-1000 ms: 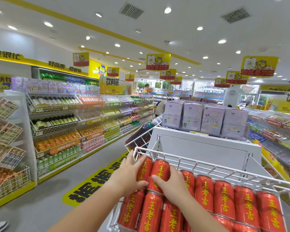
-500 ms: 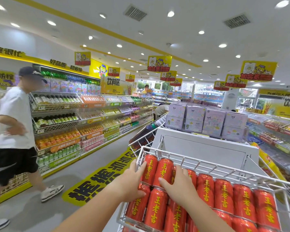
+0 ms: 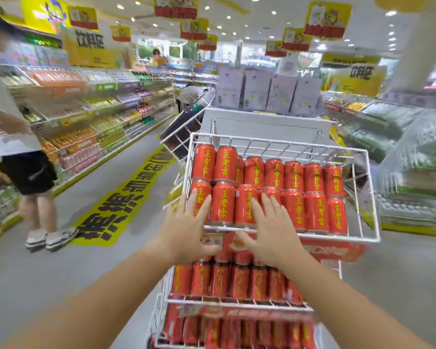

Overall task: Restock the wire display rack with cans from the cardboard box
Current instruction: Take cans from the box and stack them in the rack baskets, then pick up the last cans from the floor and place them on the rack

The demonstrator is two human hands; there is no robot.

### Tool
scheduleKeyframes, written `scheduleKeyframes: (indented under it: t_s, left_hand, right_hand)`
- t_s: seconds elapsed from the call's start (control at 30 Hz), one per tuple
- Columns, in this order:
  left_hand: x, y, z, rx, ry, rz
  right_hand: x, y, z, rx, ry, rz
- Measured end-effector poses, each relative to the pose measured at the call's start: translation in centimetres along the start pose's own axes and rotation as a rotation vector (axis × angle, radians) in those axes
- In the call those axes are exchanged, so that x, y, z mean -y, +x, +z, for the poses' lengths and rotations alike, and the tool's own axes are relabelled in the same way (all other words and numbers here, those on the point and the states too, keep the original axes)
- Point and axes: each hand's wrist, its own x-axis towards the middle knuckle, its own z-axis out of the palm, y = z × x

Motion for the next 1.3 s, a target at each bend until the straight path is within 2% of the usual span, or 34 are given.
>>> scheduleKeyframes:
  t_s: [0.2, 0.33, 0.6, 0.97, 1.1, 1.3]
  left_hand:
    - [-3.5, -6.0, 5.8, -0.082, -0.050, 0.216]
    - [-6.9, -9.6, 10.2, -0.003, -0.069, 0.280]
    - [-16.9, -13.2, 20.2, 0.254, -0.055, 0.201]
    - [-34.1, -17.2, 37.5, 0.607, -0.106, 0.119]
    - [-37.2, -19.8, 46.5, 0.705, -0.151, 0.076]
    - [-39.7, -23.5, 64.7, 0.883, -0.261, 0.010]
  right_hand:
    - [-1.6, -8.7, 3.4, 0.035, -0.107, 0.060]
    - [-4.7, -14.5, 6.2, 0.148, -0.119, 0.131]
    - [-12.8, -25.3, 14.5, 0.380, -0.055, 0.167]
    - [-27.1, -39.6, 30.9, 0.731, 0.070, 0.154]
    - [-29.7, -44.7, 39.4, 0.855, 0.070, 0.201]
    - [-31.8, -51.7, 54.8, 1.032, 0.098, 0.270]
